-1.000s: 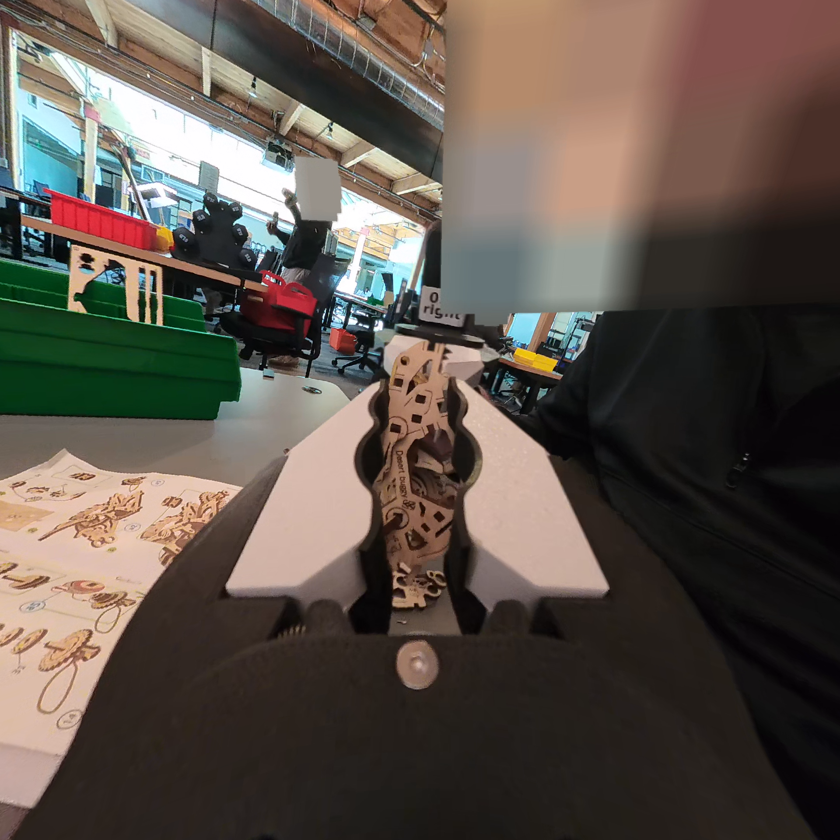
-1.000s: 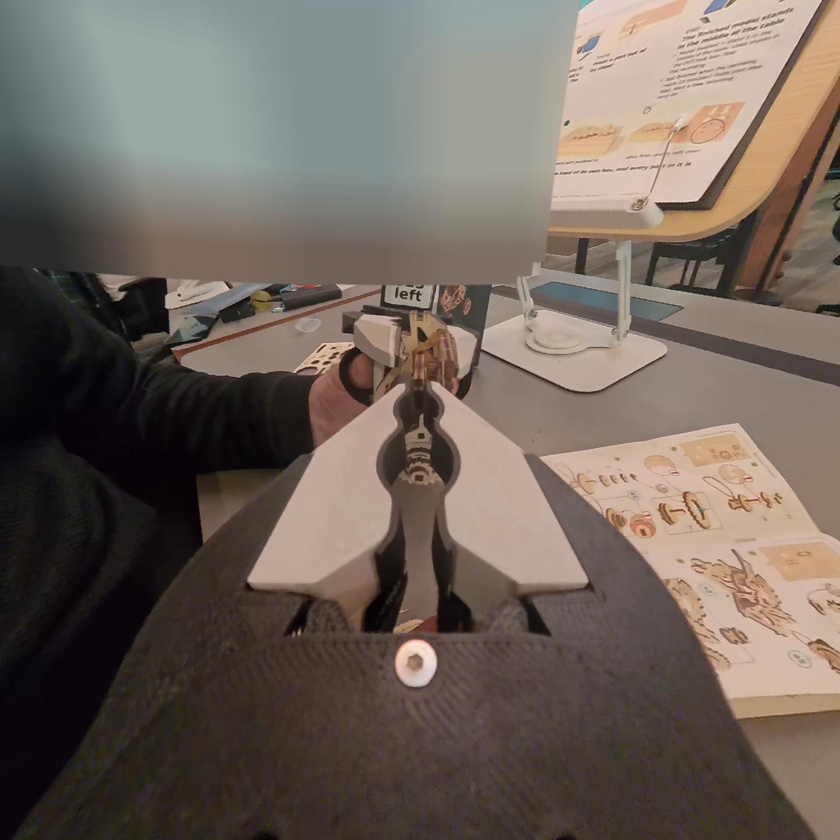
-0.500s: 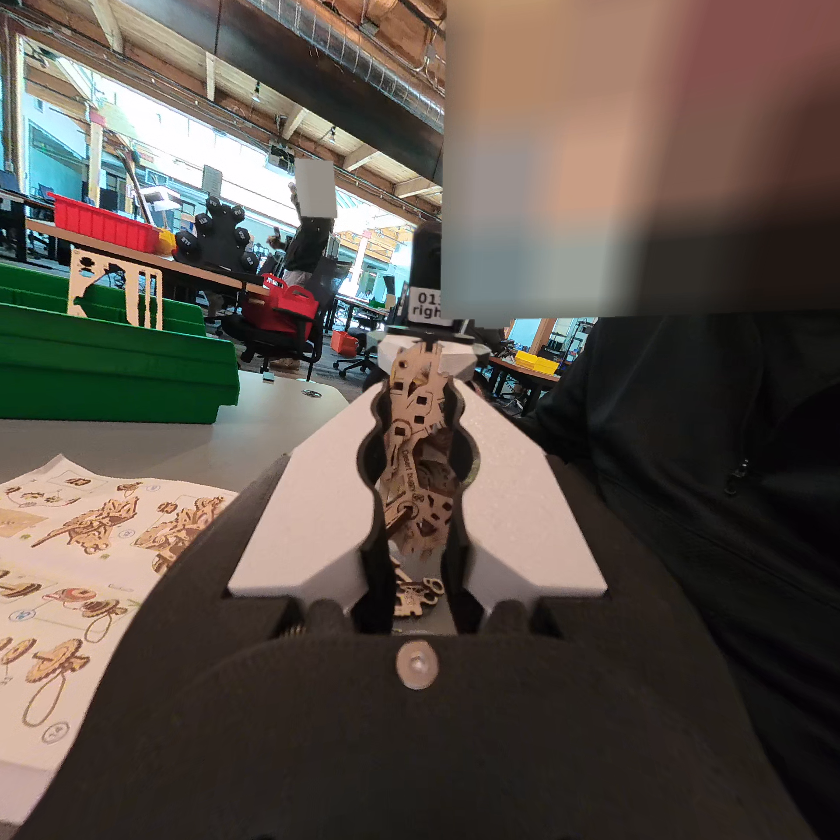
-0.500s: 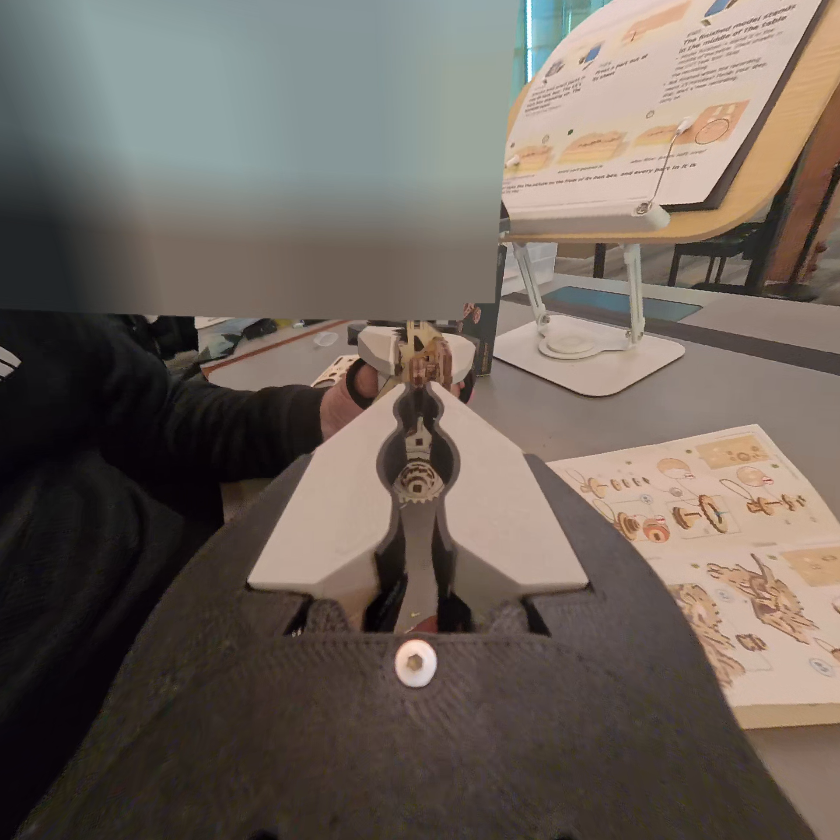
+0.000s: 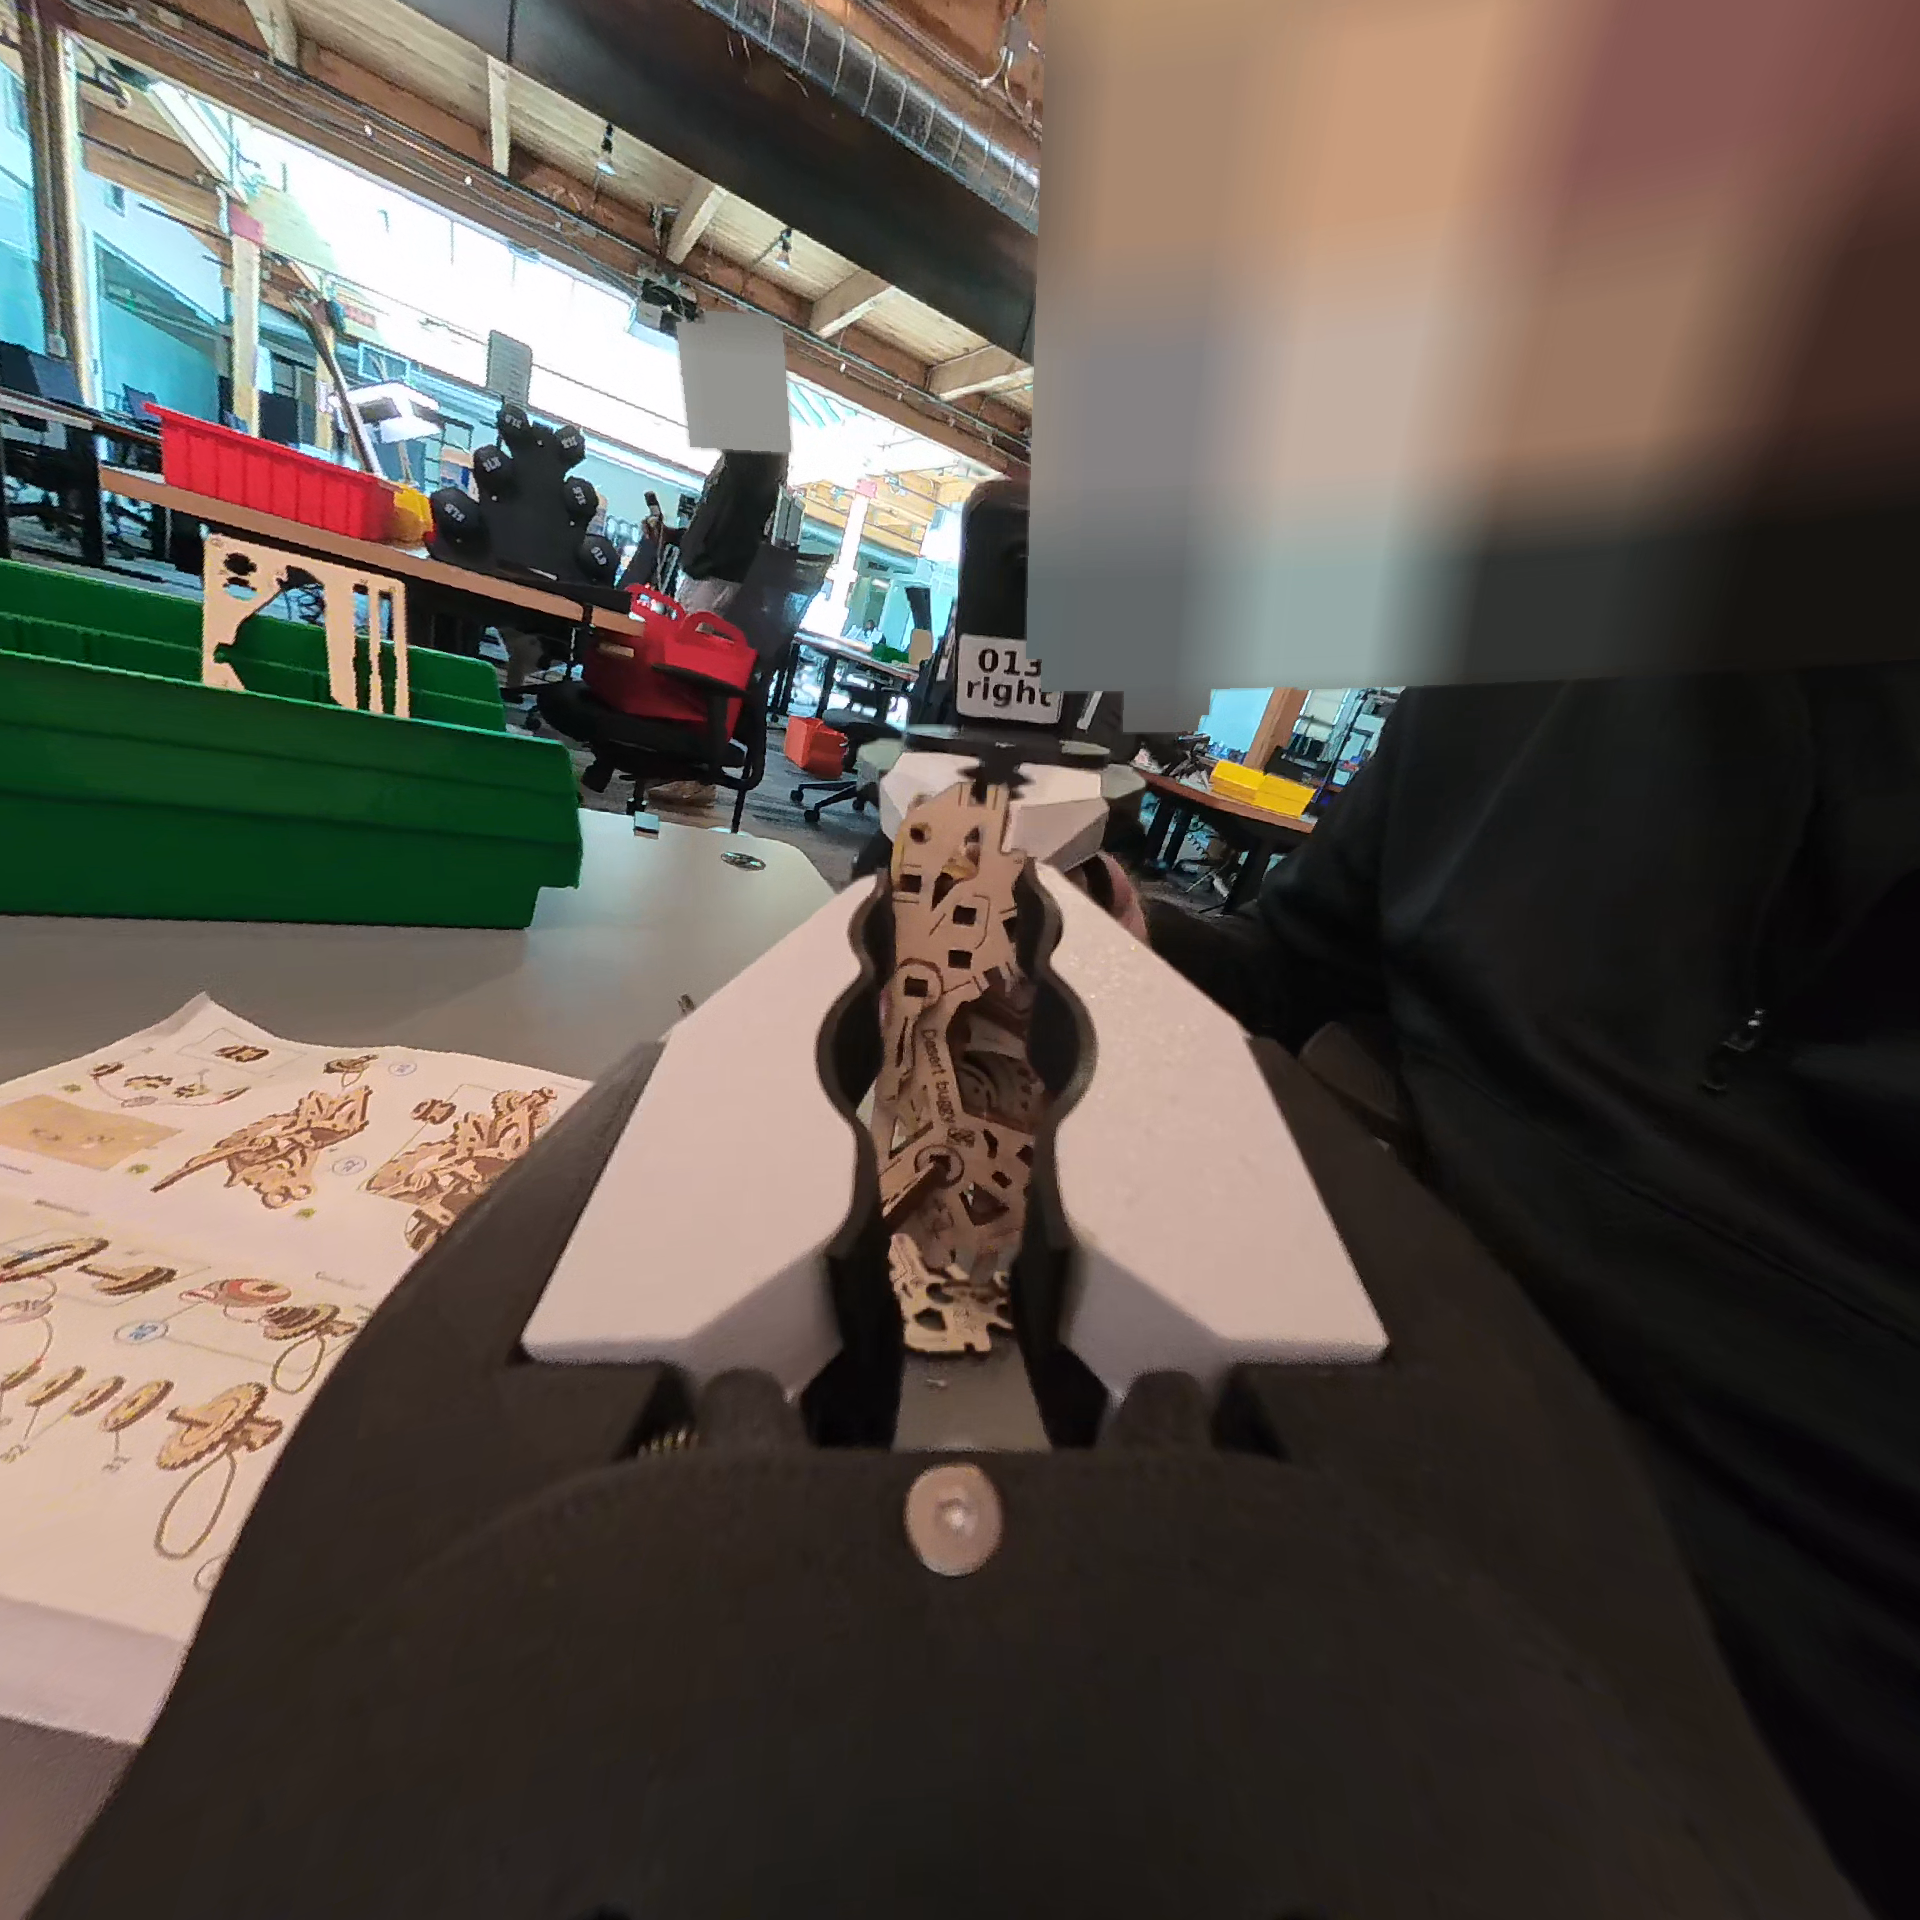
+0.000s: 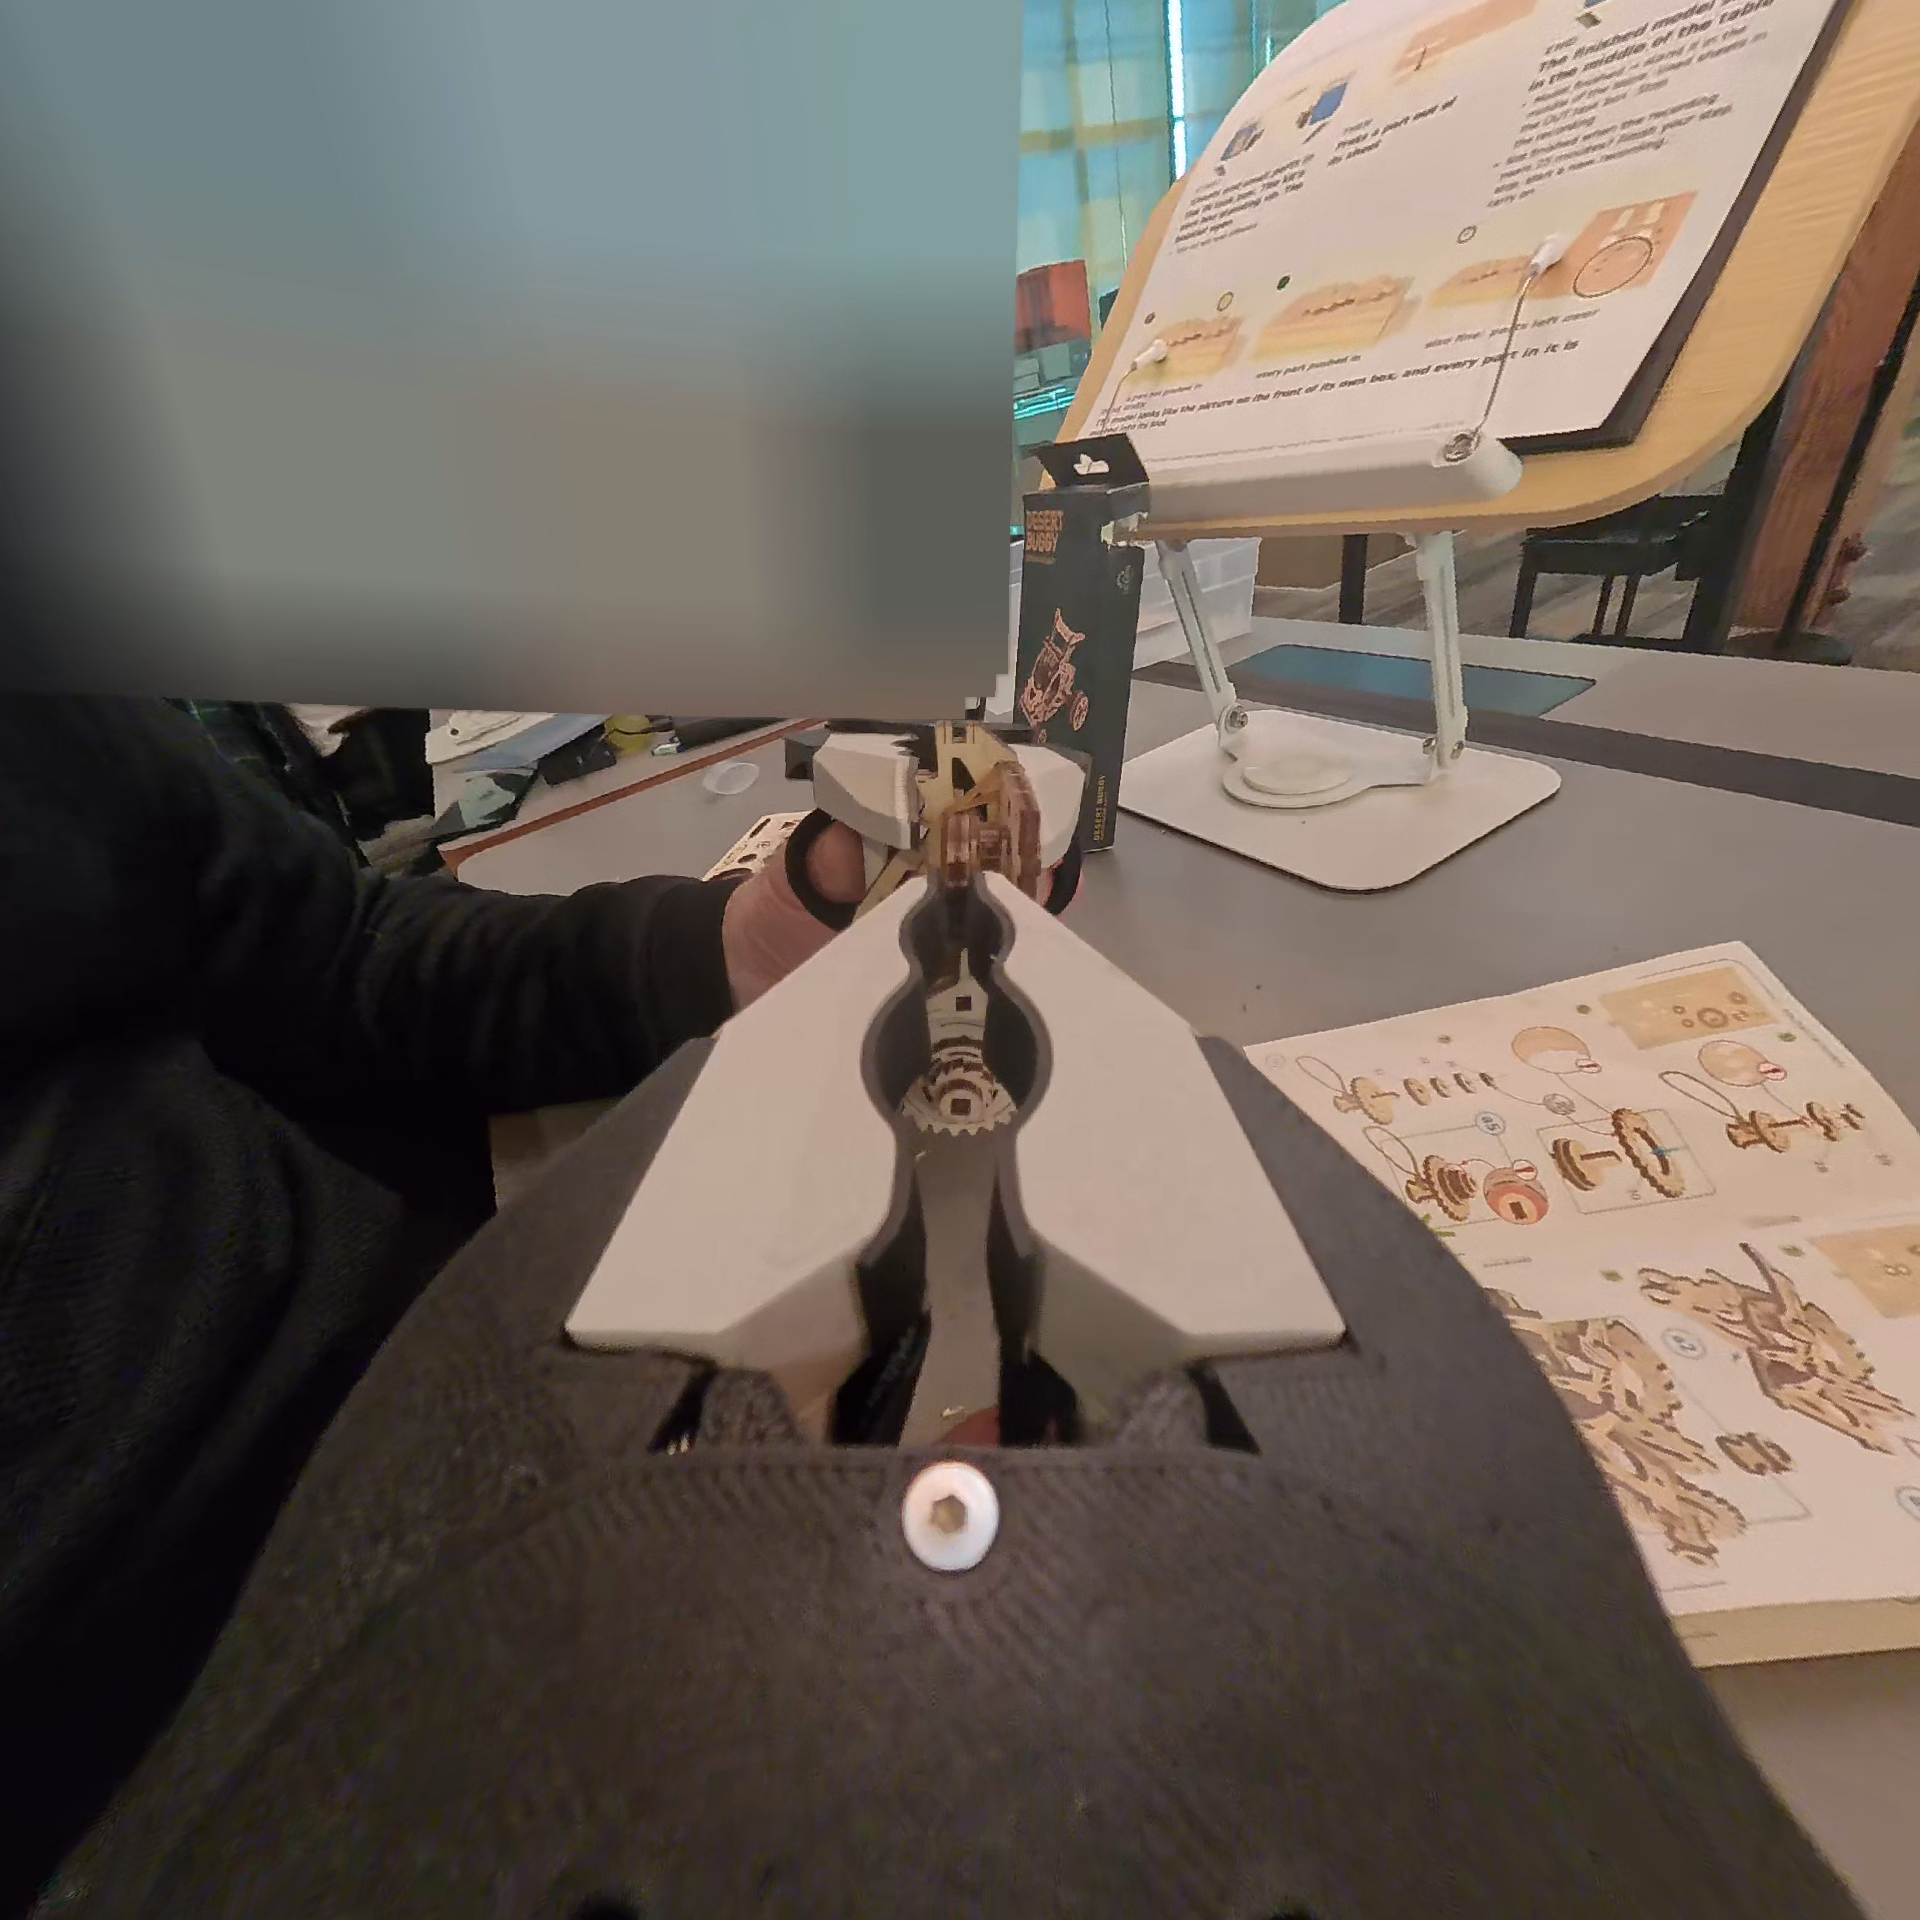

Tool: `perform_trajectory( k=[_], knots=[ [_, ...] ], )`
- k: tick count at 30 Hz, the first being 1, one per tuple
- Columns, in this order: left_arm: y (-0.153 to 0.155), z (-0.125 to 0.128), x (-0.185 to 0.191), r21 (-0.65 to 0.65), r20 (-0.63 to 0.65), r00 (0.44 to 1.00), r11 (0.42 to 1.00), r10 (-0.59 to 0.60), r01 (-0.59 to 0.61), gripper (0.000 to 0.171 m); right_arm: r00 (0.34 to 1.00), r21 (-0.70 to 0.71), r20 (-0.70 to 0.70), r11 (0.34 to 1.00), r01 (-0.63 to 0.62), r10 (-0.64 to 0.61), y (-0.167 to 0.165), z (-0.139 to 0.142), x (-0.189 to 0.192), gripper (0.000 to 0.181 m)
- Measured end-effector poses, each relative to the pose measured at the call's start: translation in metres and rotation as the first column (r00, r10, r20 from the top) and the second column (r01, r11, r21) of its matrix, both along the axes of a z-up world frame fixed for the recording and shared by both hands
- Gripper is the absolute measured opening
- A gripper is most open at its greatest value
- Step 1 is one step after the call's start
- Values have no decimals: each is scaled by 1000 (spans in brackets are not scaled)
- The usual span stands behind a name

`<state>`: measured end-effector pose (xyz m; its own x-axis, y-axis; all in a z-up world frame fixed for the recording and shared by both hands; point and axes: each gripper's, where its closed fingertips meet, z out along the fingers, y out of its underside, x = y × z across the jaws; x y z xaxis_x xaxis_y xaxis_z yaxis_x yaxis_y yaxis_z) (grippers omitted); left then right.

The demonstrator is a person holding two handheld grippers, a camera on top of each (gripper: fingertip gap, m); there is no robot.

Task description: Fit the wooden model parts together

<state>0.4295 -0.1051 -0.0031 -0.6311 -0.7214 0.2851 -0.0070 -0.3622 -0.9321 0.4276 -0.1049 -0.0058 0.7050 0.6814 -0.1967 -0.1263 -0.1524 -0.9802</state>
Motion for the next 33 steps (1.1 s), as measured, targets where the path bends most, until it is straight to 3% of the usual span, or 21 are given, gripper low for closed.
perform_trajectory(
  k=[4,12,22,25,28,33],
  knots=[
    [-2,-1,2,16,-6,1000,1000,16,-15,21,999,-19,-21,999,-30,30,-2,1,3,0],
    [6,-2,4,0,-8,998,998,63,-63,20,979,50,104,984,170,-175,1,-2,1,0],
    [0,-3,8,32,-17,998,998,62,-61,20,995,-61,-94,998,-34,28,-2,0,10,0],
    [3,-5,9,25,-28,997,997,70,-69,20,999,-32,-30,999,34,-35,-2,-2,9,0],
    [4,-5,8,8,-22,998,998,62,-61,19,981,49,118,987,150,-155,-3,-3,5,0],
    [3,-7,9,18,-34,997,998,62,-62,19,986,29,82,990,141,-143,-3,-2,7,0]
  ],
)
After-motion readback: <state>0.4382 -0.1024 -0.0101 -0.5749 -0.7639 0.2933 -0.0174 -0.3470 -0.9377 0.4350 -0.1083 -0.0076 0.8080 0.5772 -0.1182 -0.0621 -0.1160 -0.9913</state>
